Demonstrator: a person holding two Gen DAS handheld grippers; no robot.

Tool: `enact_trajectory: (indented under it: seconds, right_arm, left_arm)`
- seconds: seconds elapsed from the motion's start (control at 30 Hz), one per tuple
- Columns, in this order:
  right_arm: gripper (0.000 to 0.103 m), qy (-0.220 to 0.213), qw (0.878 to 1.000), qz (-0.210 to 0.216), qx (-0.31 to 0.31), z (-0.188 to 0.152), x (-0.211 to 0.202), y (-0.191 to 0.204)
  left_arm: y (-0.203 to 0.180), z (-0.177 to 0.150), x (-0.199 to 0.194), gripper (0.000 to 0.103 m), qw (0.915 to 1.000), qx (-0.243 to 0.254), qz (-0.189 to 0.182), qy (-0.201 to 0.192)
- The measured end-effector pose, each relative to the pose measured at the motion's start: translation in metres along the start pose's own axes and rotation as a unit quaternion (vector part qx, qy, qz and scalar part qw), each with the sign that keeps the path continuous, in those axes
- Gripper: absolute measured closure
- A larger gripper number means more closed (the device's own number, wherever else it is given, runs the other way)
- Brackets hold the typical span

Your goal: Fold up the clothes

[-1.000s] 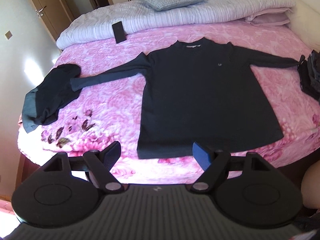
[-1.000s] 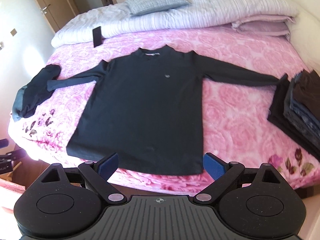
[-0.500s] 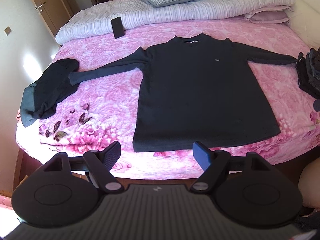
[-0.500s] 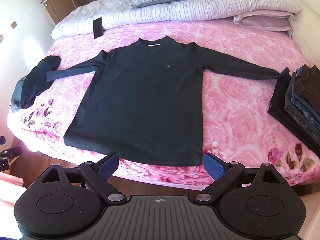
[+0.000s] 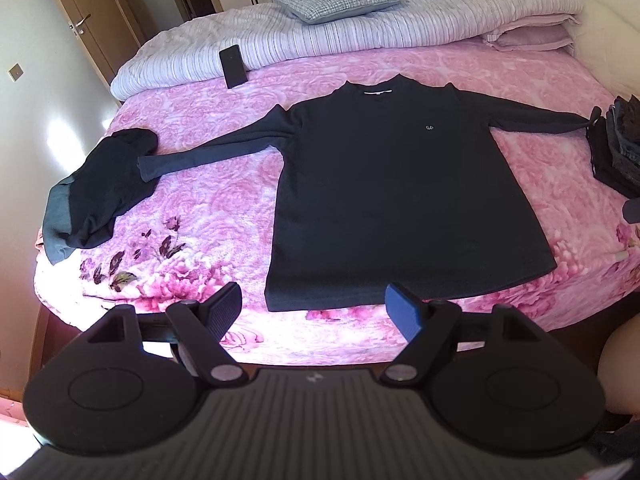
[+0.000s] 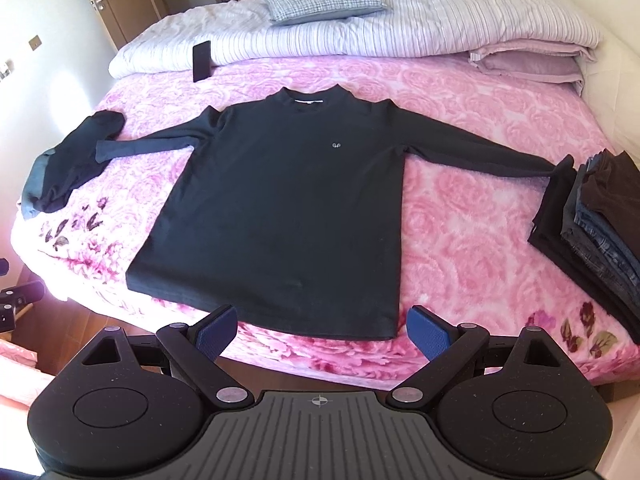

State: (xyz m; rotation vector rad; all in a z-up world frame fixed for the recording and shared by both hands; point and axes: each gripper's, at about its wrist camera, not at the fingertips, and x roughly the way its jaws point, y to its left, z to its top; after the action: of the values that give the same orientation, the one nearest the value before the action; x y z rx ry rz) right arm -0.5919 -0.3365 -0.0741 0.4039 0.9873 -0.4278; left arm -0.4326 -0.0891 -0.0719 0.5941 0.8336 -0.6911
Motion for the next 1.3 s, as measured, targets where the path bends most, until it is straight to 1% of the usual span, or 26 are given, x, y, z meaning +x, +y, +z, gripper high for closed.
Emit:
enact_trajectory:
  seconds: [0.1,0.2,0.37,0.43,0.5,0.57,0.63,0.67,0.73,0.8,0.97,1.03,1.07,1.13,1.17,1.23,1.3]
  right_arm:
    - [0.009,-0.012,1.000,0.004,-0.013,0.009,0.004,0.008]
    - [0.009,-0.024,0.999,0.008,-0.026,0.017,0.008,0.015]
    - [0.009,-0.045,0.998,0.015,-0.048,0.032,0.014,0.028]
    - [0.009,-0.068,0.994,0.012,-0.087,0.047,0.020,0.049]
    - [0.009,-0.090,0.987,0.010,-0.133,0.060,0.030,0.073]
    - [0.009,-0.103,0.979,0.011,-0.174,0.076,0.047,0.102]
    - [0.009,-0.109,0.973,0.019,-0.202,0.095,0.070,0.134]
    - [0.009,-0.107,0.971,0.021,-0.212,0.106,0.089,0.155]
    - [0.009,-0.104,0.967,0.026,-0.233,0.127,0.125,0.196]
    - [0.009,-0.101,0.962,0.031,-0.253,0.149,0.161,0.237]
    - [0.009,-0.041,0.956,0.016,-0.289,0.197,0.276,0.347]
    - [0.009,-0.021,0.951,0.015,-0.308,0.212,0.321,0.384]
    - [0.009,-0.017,0.947,0.019,-0.320,0.220,0.349,0.391]
    - [0.009,-0.011,0.941,0.018,-0.337,0.235,0.383,0.417]
    - [0.009,-0.009,0.940,0.018,-0.340,0.243,0.395,0.423]
    - [0.009,-0.006,0.938,0.017,-0.347,0.258,0.419,0.434]
    - [0.009,-0.002,0.936,0.016,-0.353,0.274,0.444,0.446]
  left_arm:
    - [0.004,0.000,0.001,0.027,1.0000,-0.007,0.003,-0.004]
    - [0.019,0.001,0.006,0.027,0.9997,-0.022,0.012,-0.005]
    - [0.075,0.014,0.025,0.027,0.9968,-0.068,0.034,-0.026]
    - [0.104,0.022,0.036,0.027,0.9944,-0.089,0.042,-0.039]
    - [0.137,0.032,0.054,0.027,0.9917,-0.110,0.046,-0.048]
    - [0.173,0.043,0.080,0.027,0.9897,-0.123,0.048,-0.054]
    - [0.210,0.056,0.114,0.027,0.9894,-0.125,0.049,-0.055]
    - [0.230,0.063,0.133,0.027,0.9895,-0.125,0.048,-0.056]
    - [0.271,0.076,0.178,0.027,0.9908,-0.119,0.033,-0.057]
    - [0.312,0.091,0.228,0.027,0.9923,-0.110,0.010,-0.056]
    - [0.411,0.131,0.347,0.028,0.9918,-0.109,-0.049,-0.046]
    - [0.445,0.145,0.388,0.028,0.9900,-0.116,-0.072,-0.038]
    - [0.460,0.151,0.408,0.028,0.9887,-0.120,-0.084,-0.034]
    - [0.486,0.162,0.442,0.028,0.9852,-0.128,-0.111,-0.026]
    - [0.498,0.168,0.458,0.028,0.9830,-0.133,-0.125,-0.020]
    - [0.517,0.175,0.486,0.028,0.9757,-0.154,-0.155,0.001]
    - [0.535,0.180,0.512,0.032,0.9649,-0.187,-0.183,0.022]
